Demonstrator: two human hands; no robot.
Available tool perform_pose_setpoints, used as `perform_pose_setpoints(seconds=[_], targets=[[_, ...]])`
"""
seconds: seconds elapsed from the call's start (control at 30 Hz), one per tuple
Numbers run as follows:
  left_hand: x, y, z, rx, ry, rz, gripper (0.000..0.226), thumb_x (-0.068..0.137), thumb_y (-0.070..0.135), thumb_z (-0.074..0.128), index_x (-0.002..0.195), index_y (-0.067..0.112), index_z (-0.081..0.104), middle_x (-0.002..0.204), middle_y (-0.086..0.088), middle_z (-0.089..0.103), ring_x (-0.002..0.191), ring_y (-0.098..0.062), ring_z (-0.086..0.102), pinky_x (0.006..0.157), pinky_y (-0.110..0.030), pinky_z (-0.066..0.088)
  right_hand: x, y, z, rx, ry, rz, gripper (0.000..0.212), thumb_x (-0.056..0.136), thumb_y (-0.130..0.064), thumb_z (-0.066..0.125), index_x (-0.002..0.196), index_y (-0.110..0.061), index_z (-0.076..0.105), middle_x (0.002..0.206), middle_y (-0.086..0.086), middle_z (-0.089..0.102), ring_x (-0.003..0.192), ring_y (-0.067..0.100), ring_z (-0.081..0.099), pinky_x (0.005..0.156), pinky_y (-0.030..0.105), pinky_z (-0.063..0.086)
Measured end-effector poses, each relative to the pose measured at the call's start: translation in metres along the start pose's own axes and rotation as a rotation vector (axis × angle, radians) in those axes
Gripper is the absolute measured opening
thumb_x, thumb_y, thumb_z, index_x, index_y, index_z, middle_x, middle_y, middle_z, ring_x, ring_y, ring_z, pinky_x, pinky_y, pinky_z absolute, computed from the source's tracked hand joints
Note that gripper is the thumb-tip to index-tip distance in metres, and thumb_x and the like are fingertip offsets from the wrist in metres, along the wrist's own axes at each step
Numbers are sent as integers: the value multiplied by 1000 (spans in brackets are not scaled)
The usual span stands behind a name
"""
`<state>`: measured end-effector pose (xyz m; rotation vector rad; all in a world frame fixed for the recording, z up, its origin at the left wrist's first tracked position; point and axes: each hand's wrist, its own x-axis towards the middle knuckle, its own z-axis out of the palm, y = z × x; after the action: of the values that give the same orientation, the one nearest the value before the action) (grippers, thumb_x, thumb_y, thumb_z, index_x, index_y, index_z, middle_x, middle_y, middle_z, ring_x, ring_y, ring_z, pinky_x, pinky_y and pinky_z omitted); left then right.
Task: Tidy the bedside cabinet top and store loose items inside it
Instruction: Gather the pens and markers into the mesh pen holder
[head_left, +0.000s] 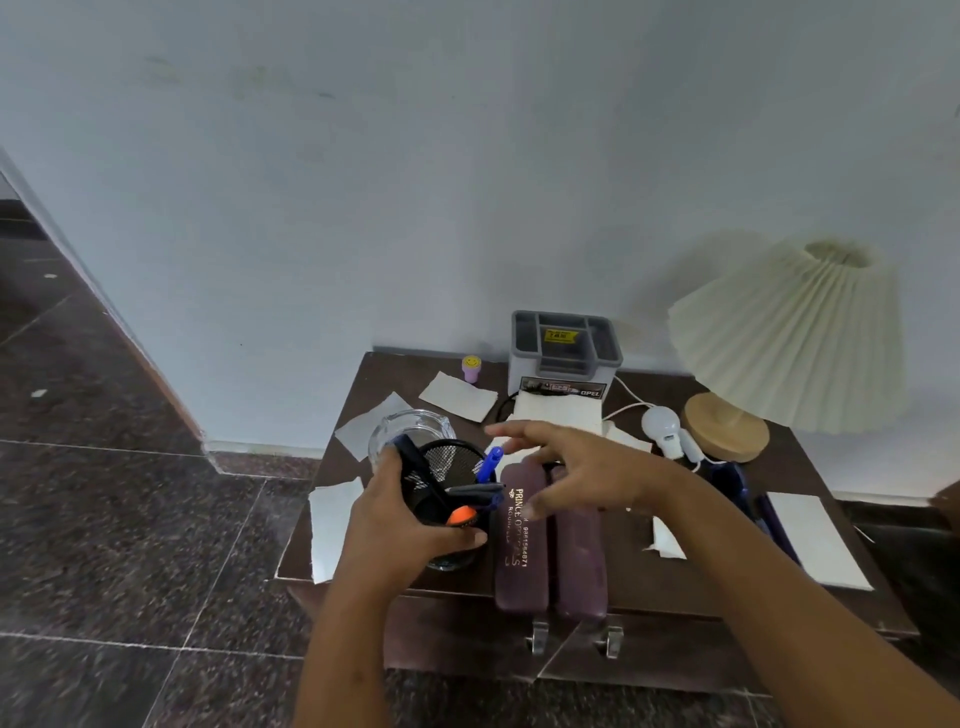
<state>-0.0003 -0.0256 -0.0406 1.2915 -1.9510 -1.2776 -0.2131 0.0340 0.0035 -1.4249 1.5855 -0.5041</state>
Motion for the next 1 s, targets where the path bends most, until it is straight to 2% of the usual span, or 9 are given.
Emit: perform_pose_setpoints(seconds=[0.07,0.17,0.33,0.43,0.53,0.63,0.77,0.9,1.0], targets=[[-1,2,-2,-38,26,52,92,42,36,88,123,34,44,105,21,58,99,-7,57,70,-9,41,1,-16,12,10,-77,-60,98,68,-32,81,139,-56,17,140,-19,30,123,1,35,91,17,38],[-1,7,-6,-86,81,122,83,45,42,78,121,40,44,106,20,61,98,-2,60,72,-11,44,8,-29,32,-49,98,-168,112,63,-43,83,142,-54,4,154,-16,16,135,3,26,107,27,33],[-2,14,-9,-31,136,228,73,55,41,74,118,57,40,105,34,53,99,8,55,77,-6,42,18,-32,53,-72,284,-256,91,69,-58,72,140,-55,15,138,-21,30,126,-4,32,103,17,30],[1,14,-6,63,117,283,68,60,40,70,124,43,48,118,26,51,108,-1,53,79,-8,39,24,-35,62,1,435,-264,80,73,-58,67,140,-47,25,131,-24,33,121,-7,35,97,10,29],[3,16,-2,97,99,277,73,66,31,70,131,47,42,133,15,42,115,-10,50,83,-16,41,30,-39,68,109,539,-215,77,76,-51,69,141,-44,27,129,-26,31,117,-10,34,83,-2,28],[0,14,-6,89,116,271,73,68,36,65,129,61,34,138,11,36,117,-14,51,88,-26,47,30,-40,69,200,459,-242,87,72,-45,75,141,-48,23,132,-29,32,119,-9,42,83,-3,35],[0,12,-13,55,160,263,75,73,38,72,124,71,27,139,10,32,116,-8,46,92,-21,44,27,-35,62,270,321,-289,100,64,-35,81,137,-56,15,126,-33,39,113,-19,46,93,12,46],[1,8,-10,21,140,213,52,74,36,74,121,49,55,139,10,30,125,-13,42,100,-26,43,29,-24,59,271,123,-278,110,70,-11,82,137,-53,5,121,-41,45,107,-31,42,80,-3,40],[3,8,-11,-34,174,180,45,74,37,74,116,47,60,140,10,32,127,-12,41,101,-27,43,36,-19,64,188,167,-299,110,65,-3,82,137,-49,13,116,-43,51,110,-24,46,80,-3,40]])
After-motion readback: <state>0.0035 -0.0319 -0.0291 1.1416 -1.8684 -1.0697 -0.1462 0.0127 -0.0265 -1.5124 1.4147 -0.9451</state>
